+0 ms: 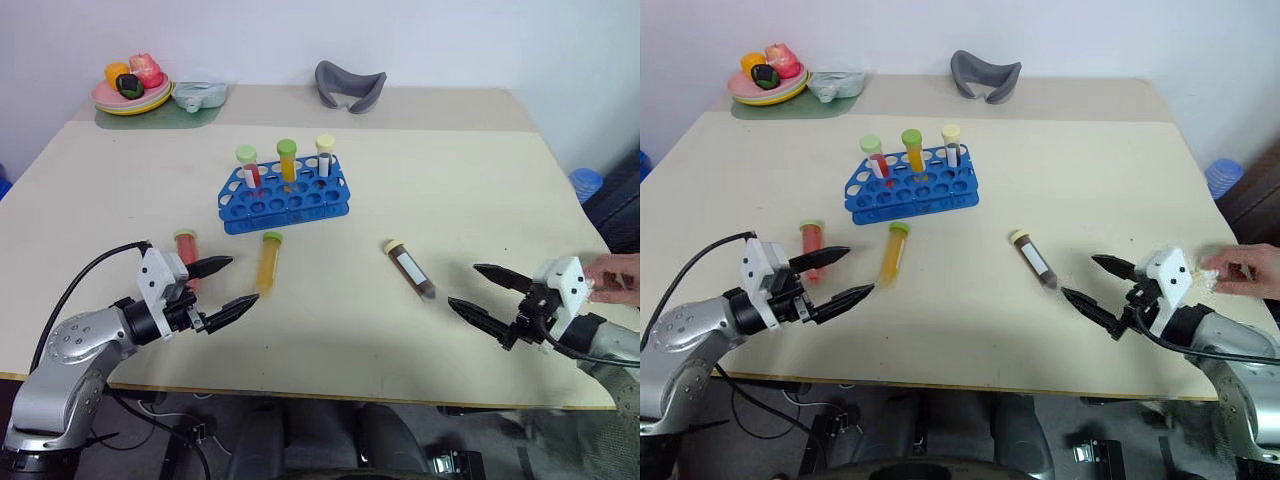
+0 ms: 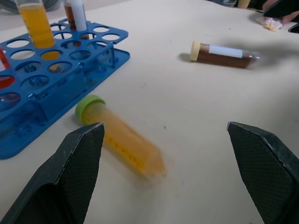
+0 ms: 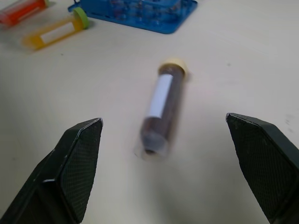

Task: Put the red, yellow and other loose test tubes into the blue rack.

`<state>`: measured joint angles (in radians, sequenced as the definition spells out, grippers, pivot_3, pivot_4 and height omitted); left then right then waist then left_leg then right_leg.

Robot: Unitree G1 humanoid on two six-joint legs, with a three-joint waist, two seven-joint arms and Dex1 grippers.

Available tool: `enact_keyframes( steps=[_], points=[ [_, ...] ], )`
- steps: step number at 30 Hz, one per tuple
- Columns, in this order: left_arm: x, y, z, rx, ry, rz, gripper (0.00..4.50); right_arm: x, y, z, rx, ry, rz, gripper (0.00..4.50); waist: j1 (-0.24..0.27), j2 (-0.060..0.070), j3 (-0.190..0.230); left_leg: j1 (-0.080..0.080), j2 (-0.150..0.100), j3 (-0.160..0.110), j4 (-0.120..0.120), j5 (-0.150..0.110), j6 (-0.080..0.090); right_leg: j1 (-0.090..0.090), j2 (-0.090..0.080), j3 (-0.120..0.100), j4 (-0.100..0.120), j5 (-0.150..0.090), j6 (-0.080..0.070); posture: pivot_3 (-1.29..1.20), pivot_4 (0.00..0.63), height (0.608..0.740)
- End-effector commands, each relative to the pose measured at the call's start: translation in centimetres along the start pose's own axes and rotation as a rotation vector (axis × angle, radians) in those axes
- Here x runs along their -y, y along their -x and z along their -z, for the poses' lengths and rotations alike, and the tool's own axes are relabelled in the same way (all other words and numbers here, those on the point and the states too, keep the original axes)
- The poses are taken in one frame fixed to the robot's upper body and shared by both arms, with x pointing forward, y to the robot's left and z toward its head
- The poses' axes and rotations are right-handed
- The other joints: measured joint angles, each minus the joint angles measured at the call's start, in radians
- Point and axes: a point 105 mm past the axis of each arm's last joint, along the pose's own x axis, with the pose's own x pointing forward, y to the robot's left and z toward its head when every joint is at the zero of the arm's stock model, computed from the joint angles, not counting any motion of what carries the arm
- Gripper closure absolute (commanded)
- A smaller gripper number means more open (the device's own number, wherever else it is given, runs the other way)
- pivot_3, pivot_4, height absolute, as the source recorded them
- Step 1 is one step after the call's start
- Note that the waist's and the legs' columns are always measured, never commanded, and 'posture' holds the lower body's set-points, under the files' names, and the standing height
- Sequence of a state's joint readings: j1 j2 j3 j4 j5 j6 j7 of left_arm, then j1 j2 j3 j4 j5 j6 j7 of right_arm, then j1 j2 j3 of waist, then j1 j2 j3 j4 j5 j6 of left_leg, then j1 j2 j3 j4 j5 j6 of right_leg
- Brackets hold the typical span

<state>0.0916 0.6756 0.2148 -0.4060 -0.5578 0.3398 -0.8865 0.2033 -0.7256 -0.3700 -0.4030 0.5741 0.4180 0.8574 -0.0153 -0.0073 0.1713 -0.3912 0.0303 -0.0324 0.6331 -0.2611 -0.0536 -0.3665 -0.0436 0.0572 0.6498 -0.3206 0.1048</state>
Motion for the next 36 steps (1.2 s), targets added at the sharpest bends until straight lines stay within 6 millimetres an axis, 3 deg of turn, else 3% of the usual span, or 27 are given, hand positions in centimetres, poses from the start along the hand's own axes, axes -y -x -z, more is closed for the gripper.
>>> enact_keyframes(
  steps=[1,7,12,17,23,31,36],
  points=[
    [0.3,-0.1,-0.8,0.026,-0.032,0.029,0.22,-0.7,-0.7,-1.8,0.033,0.032,-0.013,0.15,0.001,0.000,0.000,0.000,0.000,0.000,0.000,0.000,0.000,0.000,0.000,0.000,0.000,0.000,0.000,0.00,0.150,0.740],
    [0.4,-0.5,-0.9,0.033,-0.047,0.064,0.22,-0.6,-1.7,-2.7,0.024,0.038,0.020,0.15,0.001,0.000,0.000,0.000,0.000,0.000,0.000,0.000,0.000,0.000,0.000,0.000,0.000,0.000,0.000,0.00,0.150,0.740],
    [1.3,-1.2,-1.5,0.070,-0.073,0.174,0.22,0.4,-2.7,-2.8,-0.107,0.018,0.073,0.15,0.000,0.000,0.000,0.000,0.000,0.000,0.001,0.000,0.000,0.000,0.000,0.000,0.000,0.000,0.000,0.00,0.150,0.740],
    [2.2,-1.8,-0.8,0.038,-0.134,0.277,0.22,0.4,-4.8,-2.6,-0.315,-0.126,0.049,0.15,-0.006,0.000,0.000,0.000,0.000,0.001,0.000,0.000,0.000,-0.002,0.001,0.001,0.001,0.000,0.000,0.00,0.150,0.740],
    [2.7,-2.6,-0.5,0.039,-0.134,0.310,0.22,0.9,-8.1,-3.5,-0.433,-0.258,0.079,0.15,0.001,0.000,0.000,-0.004,0.000,0.001,0.000,0.000,0.000,-0.006,0.000,0.002,0.002,0.000,0.000,0.00,0.150,0.740],
    [3.9,-3.5,-0.5,0.053,-0.115,0.339,0.22,1.7,-10.1,-2.3,-0.610,-0.283,0.085,0.15,-0.001,0.000,0.000,-0.021,0.000,0.001,0.008,0.000,0.000,-0.022,0.000,0.001,0.008,0.000,0.000,0.00,0.150,0.740],
    [4.5,-3.6,-0.3,0.058,-0.095,0.340,0.22,2.6,-11.7,-2.0,-0.665,-0.274,0.088,0.15,-0.009,0.000,0.000,-0.020,0.000,0.002,0.014,0.000,0.001,-0.023,0.000,0.002,0.014,0.000,0.000,0.00,0.150,0.740]
  ],
)
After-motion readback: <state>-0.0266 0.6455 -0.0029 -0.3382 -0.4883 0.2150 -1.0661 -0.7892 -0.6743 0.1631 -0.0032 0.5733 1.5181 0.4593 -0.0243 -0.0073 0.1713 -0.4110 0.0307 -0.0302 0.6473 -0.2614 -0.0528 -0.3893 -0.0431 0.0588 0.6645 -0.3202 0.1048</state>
